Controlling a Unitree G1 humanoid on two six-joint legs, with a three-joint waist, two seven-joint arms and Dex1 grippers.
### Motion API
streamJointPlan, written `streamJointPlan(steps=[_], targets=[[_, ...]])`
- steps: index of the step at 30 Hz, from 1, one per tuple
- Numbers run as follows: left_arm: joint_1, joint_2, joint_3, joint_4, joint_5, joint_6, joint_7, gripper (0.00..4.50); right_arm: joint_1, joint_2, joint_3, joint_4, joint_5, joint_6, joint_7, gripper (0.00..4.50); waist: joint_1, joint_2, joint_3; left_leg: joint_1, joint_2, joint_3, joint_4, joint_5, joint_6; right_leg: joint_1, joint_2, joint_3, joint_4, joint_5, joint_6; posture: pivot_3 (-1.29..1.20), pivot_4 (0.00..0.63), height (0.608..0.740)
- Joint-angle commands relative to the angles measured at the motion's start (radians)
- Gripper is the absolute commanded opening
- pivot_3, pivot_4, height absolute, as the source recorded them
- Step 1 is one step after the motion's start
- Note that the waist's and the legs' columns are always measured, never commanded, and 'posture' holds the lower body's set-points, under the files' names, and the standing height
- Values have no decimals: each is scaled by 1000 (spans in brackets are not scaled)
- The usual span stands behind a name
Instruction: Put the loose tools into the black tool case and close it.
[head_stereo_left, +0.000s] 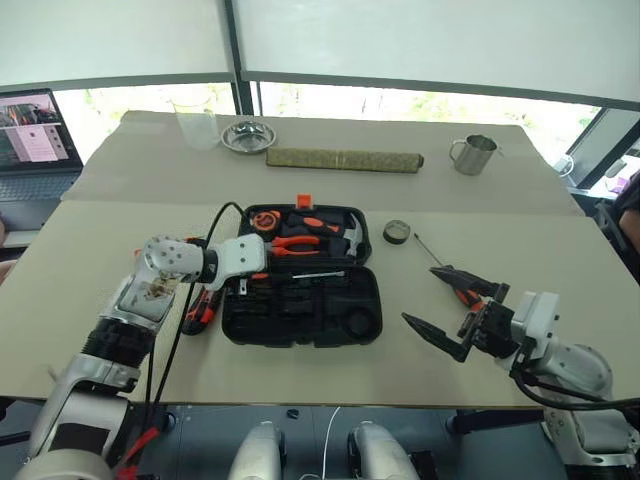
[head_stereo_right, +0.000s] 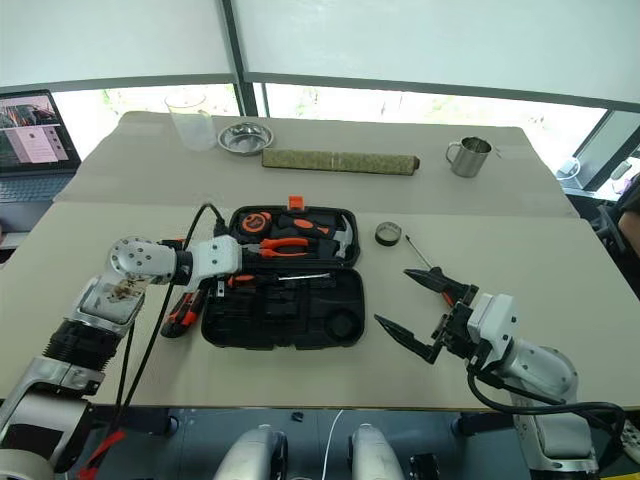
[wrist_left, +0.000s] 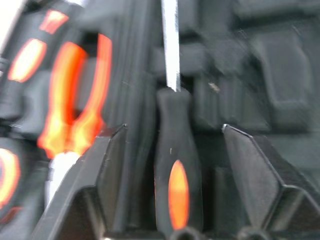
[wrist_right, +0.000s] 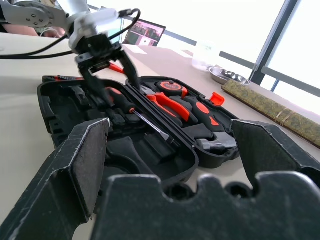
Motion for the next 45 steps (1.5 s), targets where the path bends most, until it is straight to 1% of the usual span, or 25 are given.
streamJointPlan(steps=[1, 2, 5, 6, 7, 9, 11, 12, 16, 21, 24, 26, 28, 30, 31, 34, 37, 38, 40, 42, 44, 45], targets=[[17, 4, 51, -38, -58, 25, 0, 3132, -5, 0, -2, -18, 4, -21, 3, 4500, -3, 0, 0, 0, 0, 0, 0, 0, 0, 0, 0, 0, 0, 0, 0, 0, 150, 740], [24, 1, 57, -33, -66, 32, 7, 3132, -5, 0, 0, -18, 4, -21, 5, 4500, -4, 0, 0, 0, 0, 0, 0, 0, 0, 0, 0, 0, 0, 0, 0, 0, 150, 740], [42, -27, 90, -15, -111, 69, 30, 2370, -8, 2, 4, -17, 3, -20, 4, 4500, -6, 0, 0, 0, 0, 0, 0, 0, 0, 0, 0, 0, 0, 0, 0, 0, 150, 740], [48, -44, 94, 1, -120, 81, 41, 2080, -7, 3, 4, -17, 3, -21, 3, 4500, -6, 0, 0, 0, 0, 0, 0, 0, 0, 0, 0, 0, 0, 0, 0, 0, 150, 740], [50, -58, 94, 17, -120, 83, 51, 1602, -8, 3, 4, -17, 3, -21, 2, 4500, -6, 0, 0, 0, 0, 0, 0, 0, 0, 0, 0, 0, 0, 0, 0, 0, 150, 740], [48, -76, 86, 37, -109, 80, 67, 868, -6, 4, 5, -18, 2, -22, 0, 4500, -4, 0, 0, 0, 0, 0, 0, 0, 0, 0, 0, 0, 0, 0, 0, 0, 150, 740], [44, -90, 65, 47, -83, 70, 81, 234, 0, 6, 8, -22, 1, -23, -3, 4500, -4, 0, 0, 0, 0, 0, 0, 0, 0, 0, 0, 0, 0, 0, 0, 0, 150, 740], [42, -94, 57, 50, -74, 65, 84, 39, 2, 7, 8, -24, 1, -24, -4, 4500, -4, 0, 0, 0, 0, 0, 0, 0, 0, 0, 0, 0, 0, 0, 0, 0, 150, 740], [42, -100, 31, 56, -41, 84, 104, 39, 5, 8, 7, -27, -1, -22, -10, 4500, -5, 0, 0, 0, 0, 0, 0, 0, 0, 0, 0, 0, 0, 0, 0, 0, 150, 740], [65, -97, -19, 47, -5, 63, 88, 39, 17, 9, 4, -29, -2, -26, -14, 4500, -4, 0, 0, 1, 0, 0, 0, 0, 0, 1, 0, 0, 0, 0, 0, 0, 150, 740], [64, -97, -75, 64, 65, 54, 103, 39, 19, 13, 9, -24, -7, -31, -15, 4500, -3, 0, 0, 2, 0, 0, 0, 0, 0, 3, 0, 0, 0, 0, 0, 0, 150, 740], [62, -100, -112, 75, 109, 80, 112, 39, 17, 17, 13, -20, -10, -32, -16, 4500, -1, 1, -1, 4, -1, 0, 0, 0, 0, 5, 0, 0, 0, 0, 0, 0, 150, 740], [60, -120, -124, 75, 125, 120, 138, 39, 13, 20, 14, -14, -13, -33, -18, 4500, 1, 3, -2, 9, -1, -1, 0, -1, 1, 12, 0, -1, -3, 0, 1, 0, 150, 740], [64, -142, -116, 68, 111, 127, 152, 39, 12, 22, 13, -11, -16, -34, -19, 4500, 4, 5, -3, 14, -1, 0, 0, -2, 2, 18, 0, -1, -5, -1, 2, 0, 150, 740], [70, -150, -101, 58, 89, 121, 148, 39, 11, 23, 11, -12, -16, -33, -20, 4500, 7, 6, -3, 16, -1, 0, 0, -2, 2, 20, -1, -1, -6, -3, 5, 0, 150, 740], [100, -157, 5, 2, -22, 92, 133, 39, 19, 12, -16, -19, -1, -20, -24, 4500, 9, 6, -3, 21, -1, 0, -1, -2, 2, 26, -1, -1, -8, -4, 7, 0, 150, 740], [145, -136, 129, -49, -157, 2, 74, 742, 46, -2, -62, -22, 21, -4, -30, 4500, 6, 6, -3, 19, 0, 0, -1, -3, 2, 24, -1, -1, -8, -2, 3, 0, 150, 740], [167, -124, 178, -69, -212, -21, 46, 1126, 59, -4, -90, -14, 29, 0, -39, 4500, 5, 6, -3, 18, 0, 0, -1, -3, 2, 22, -1, -1, -8, -2, 3, 0, 150, 740], [202, -95, 255, -98, -284, -41, 18, 1724, 94, -16, -142, 10, 36, -4, -39, 4500, 3, 6, -3, 12, 1, -1, -1, -3, 2, 16, -2, -1, -7, -2, 3, 0, 150, 740], [248, -53, 313, -120, -330, -50, -16, 2580, 141, -31, -193, 43, 32, -21, -26, 4500, 2, 6, -3, 10, 1, -1, 0, -3, 2, 14, -2, -1, -6, -1, 2, 0, 150, 740], [309, -7, 369, -154, -384, -27, -46, 3235, 189, -39, -245, 77, 28, -39, -22, 4500, -1, 6, -3, 11, 1, -1, -1, -3, 2, 14, -2, -1, -7, -1, 2, 0, 150, 740], [357, 24, 394, -182, -414, -7, -75, 3749, 216, -42, -268, 92, 23, -48, -18, 4500, -3, 6, -2, 11, 1, -1, -1, -3, 2, 15, -2, -1, -7, -2, 2, 0, 150, 740]])
